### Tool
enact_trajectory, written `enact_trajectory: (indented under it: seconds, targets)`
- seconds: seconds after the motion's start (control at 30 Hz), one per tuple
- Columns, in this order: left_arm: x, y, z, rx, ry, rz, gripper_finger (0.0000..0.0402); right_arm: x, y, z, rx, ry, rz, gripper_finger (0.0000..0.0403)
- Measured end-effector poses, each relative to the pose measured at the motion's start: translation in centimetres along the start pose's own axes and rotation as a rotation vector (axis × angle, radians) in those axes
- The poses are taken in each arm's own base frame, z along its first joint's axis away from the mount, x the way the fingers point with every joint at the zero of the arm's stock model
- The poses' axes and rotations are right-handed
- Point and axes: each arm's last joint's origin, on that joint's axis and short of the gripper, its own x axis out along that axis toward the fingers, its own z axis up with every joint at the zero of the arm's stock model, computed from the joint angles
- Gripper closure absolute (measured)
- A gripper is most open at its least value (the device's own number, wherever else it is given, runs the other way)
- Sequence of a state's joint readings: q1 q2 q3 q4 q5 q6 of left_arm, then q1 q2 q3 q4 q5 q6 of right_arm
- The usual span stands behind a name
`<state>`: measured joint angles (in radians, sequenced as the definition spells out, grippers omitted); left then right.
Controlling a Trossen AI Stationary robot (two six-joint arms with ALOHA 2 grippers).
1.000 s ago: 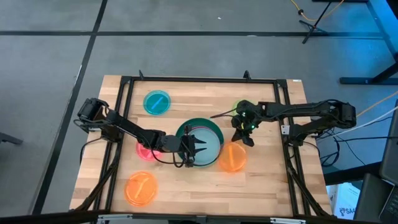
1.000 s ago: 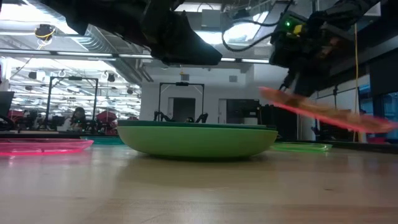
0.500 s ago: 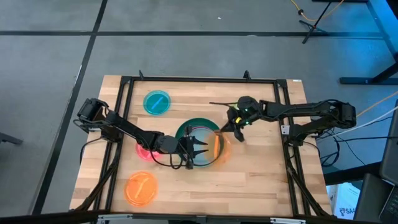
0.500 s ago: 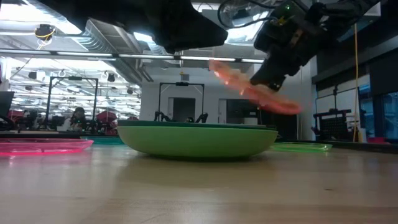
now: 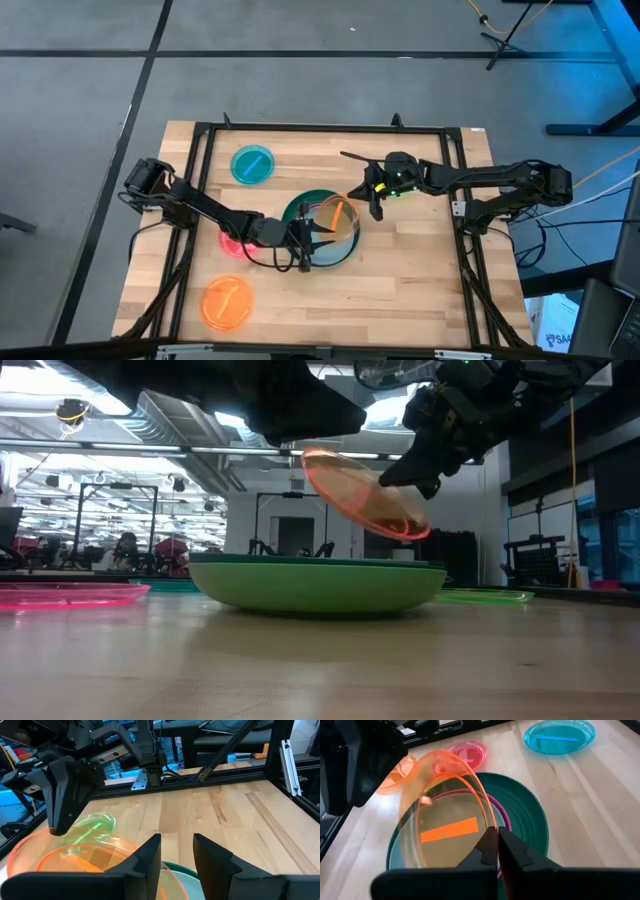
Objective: Stack plastic plates
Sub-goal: Stack the right orange plate on top of the light blue plate, then stack the green plate on top of the orange plate
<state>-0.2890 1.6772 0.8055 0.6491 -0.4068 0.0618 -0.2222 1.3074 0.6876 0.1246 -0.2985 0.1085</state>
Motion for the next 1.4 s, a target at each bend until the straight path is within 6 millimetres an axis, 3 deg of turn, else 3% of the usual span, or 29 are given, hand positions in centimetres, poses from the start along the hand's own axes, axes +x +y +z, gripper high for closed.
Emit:
enact_trajectory:
  seconds: [0.4, 0.73, 0.87, 1.17, 1.4]
  targets:
    - [0.0, 0.0, -0.1, 0.002, 0.005, 0.000, 0.0295, 4.0, 0.5, -1.7, -0.037, 0.014, 0.043, 0.0402]
    - [0.0, 0.0, -0.1, 0.001, 0.005, 0.000, 0.0295, 4.9, -0.1, -2.5, -0.031, 0.051, 0.002, 0.0402]
    - [0.0, 0.0, -0.1, 0.001, 0.005, 0.000, 0.0295, 5.0, -0.1, -2.7, -0.031, 0.057, 0.000, 0.0381]
    - [0.0, 0.0, -0.1, 0.004, 0.009, 0.000, 0.0295, 4.5, 0.0, -2.3, -0.133, 0.047, 0.001, 0.0275]
    - [0.0, 0.0, -0.1, 0.003, 0.007, 0.000, 0.0295, 0.0, 1.0, 0.1, -0.206, 0.129, -0.167, 0.0263]
